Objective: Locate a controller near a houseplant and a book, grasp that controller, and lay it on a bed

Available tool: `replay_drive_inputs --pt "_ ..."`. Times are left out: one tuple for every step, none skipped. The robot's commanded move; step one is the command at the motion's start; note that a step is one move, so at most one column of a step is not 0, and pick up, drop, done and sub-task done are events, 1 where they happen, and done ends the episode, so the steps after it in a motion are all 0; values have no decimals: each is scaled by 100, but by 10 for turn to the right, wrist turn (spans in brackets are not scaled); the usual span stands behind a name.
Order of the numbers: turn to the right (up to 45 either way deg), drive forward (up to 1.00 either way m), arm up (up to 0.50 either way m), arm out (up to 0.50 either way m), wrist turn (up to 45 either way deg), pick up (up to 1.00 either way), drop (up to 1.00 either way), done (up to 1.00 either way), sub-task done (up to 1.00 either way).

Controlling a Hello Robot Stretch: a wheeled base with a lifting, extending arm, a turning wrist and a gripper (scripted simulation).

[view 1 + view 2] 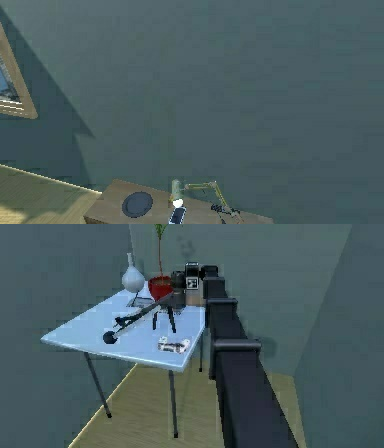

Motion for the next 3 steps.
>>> replay_drive_inputs --pt "0 0 0 0 450 0 0 0 0" --pt "0 0 0 0 360 0 0 0 0" --pt "0 0 -20 0 0 0 0 0 0"
